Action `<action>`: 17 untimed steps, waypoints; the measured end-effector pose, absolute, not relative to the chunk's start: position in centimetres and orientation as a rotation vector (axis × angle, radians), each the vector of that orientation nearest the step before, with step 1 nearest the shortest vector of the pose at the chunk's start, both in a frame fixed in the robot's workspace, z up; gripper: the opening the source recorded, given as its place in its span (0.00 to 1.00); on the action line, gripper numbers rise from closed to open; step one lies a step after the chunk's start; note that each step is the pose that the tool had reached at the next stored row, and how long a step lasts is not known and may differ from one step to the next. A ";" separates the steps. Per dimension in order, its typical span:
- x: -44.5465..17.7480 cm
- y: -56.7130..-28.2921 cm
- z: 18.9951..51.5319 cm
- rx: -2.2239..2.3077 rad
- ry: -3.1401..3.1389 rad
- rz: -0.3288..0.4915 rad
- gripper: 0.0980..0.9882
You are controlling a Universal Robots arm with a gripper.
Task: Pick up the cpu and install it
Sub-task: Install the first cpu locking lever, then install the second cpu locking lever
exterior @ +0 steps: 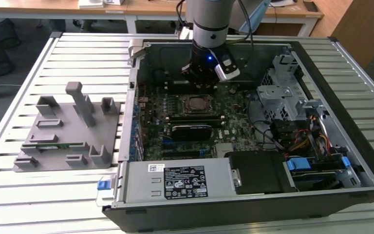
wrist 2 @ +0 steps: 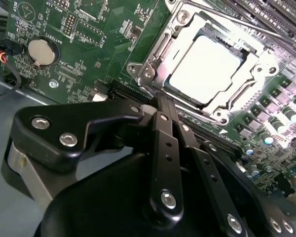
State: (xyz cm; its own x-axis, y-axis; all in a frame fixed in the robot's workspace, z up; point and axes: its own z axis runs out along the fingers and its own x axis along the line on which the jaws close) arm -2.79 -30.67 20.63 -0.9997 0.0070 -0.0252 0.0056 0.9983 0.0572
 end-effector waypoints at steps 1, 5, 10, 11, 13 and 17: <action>-2.8 -30.7 20.6 0.010 3.115 0.089 0.01; -2.8 -30.8 20.6 0.010 3.115 0.089 0.01; -2.8 -31.1 20.6 0.010 3.115 0.089 0.01; -2.8 -31.1 20.6 0.010 3.115 0.089 0.01; -2.8 -31.3 20.6 0.010 3.115 0.089 0.01; -2.7 -31.7 20.6 0.010 3.115 0.089 0.01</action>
